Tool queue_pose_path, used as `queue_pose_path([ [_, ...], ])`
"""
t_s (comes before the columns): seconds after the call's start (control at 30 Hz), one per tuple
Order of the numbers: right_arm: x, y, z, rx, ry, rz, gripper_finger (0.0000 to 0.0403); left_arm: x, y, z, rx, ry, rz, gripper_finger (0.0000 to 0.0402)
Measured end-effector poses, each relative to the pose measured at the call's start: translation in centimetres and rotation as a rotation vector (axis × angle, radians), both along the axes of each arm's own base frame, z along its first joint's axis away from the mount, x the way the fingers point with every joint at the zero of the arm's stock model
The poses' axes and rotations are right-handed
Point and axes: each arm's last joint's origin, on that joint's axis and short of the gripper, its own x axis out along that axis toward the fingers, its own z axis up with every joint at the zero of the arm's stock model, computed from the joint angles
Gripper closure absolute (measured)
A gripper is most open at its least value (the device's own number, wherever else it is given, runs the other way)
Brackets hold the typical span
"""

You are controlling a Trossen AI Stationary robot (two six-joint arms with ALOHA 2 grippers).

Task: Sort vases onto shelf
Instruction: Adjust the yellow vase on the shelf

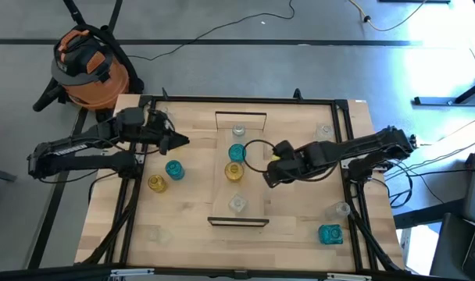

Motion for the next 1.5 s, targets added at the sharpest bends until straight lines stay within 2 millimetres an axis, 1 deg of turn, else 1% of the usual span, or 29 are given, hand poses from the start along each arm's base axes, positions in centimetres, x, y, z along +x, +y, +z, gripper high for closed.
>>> queue_pose_path([
  [0.07, -0.1, -0.2, 0.3, -0.029, -0.024, -0.009, 0.0403, 1.4, -0.1, -0.8, -0.058, 0.061, -0.049, 0.0253],
  [0.13, 0.1, -0.6, 0.3, -0.042, -0.045, -0.022, 0.0403, 3.2, -0.4, -2.1, -0.109, 0.145, -0.099, 0.0253],
  [0.23, 0.9, -1.3, -0.3, -0.044, -0.087, -0.009, 0.0403, 5.9, -0.9, -4.2, -0.149, 0.252, -0.116, 0.0253],
  [0.3, 1.5, -2.0, -1.0, -0.025, -0.111, 0.003, 0.0403, 7.5, -1.1, -5.5, -0.165, 0.3, -0.091, 0.0253],
  [0.4, 2.1, -3.1, -2.6, 0.019, -0.122, 0.007, 0.0403, 9.7, -1.2, -7.2, -0.183, 0.316, -0.041, 0.0253],
  [0.53, 2.2, -4.5, -5.0, 0.078, -0.101, -0.012, 0.0403, 11.7, -1.1, -8.9, -0.209, 0.318, 0.024, 0.0253],
  [0.63, 2.3, -5.3, -6.4, 0.12, -0.112, -0.005, 0.0403, 12.4, -1.2, -10.2, -0.228, 0.358, 0.081, 0.0253],
  [0.73, 2.5, -5.7, -7.2, 0.152, -0.147, -0.001, 0.0403, 12.8, -1.4, -11.0, -0.238, 0.382, 0.093, 0.0253],
  [0.97, 2.9, -5.9, -7.4, 0.143, -0.197, 0.019, 0.0403, 13.9, -2.0, -12.3, -0.258, 0.379, 0.092, 0.0253],
  [1.17, 2.9, -5.9, -7.4, 0.141, -0.197, 0.021, 0.0403, 15.0, -2.6, -12.4, -0.276, 0.296, 0.07, 0.0253],
  [1.5, 3.2, -5.8, -7.2, 0.141, -0.225, 0.048, 0.0403, 15.1, -3.6, -12.3, -0.282, 0.292, 0.021, 0.0253],
])
